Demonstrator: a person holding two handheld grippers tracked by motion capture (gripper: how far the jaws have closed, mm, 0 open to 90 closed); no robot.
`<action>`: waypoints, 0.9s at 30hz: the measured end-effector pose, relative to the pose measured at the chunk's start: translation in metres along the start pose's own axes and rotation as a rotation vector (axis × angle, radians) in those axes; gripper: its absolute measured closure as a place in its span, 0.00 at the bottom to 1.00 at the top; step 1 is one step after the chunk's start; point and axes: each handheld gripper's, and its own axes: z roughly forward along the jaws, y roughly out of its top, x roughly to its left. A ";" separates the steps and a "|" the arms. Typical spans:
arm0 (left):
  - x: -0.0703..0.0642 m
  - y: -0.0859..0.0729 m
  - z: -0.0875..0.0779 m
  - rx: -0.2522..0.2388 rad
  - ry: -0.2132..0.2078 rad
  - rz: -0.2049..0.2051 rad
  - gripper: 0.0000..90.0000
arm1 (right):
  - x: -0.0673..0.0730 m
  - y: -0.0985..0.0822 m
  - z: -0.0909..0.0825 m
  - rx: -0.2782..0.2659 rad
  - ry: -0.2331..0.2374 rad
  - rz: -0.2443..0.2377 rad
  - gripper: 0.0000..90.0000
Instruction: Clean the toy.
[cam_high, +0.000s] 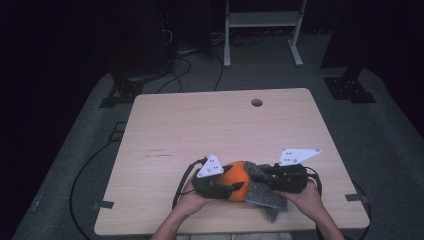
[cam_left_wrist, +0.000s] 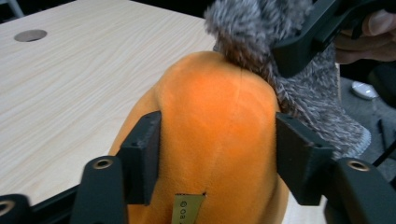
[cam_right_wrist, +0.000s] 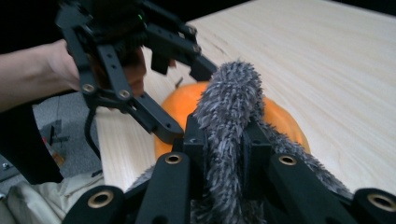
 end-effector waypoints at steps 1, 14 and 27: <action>0.001 -0.002 0.000 -0.023 0.010 0.005 0.36 | -0.003 -0.003 0.002 0.005 0.001 0.015 0.84; -0.002 -0.004 0.006 0.011 0.022 0.053 0.41 | -0.010 -0.003 -0.011 -0.002 -0.029 0.052 0.84; -0.003 -0.002 0.006 0.024 -0.002 0.041 0.38 | -0.014 -0.009 -0.003 0.062 -0.077 0.040 0.84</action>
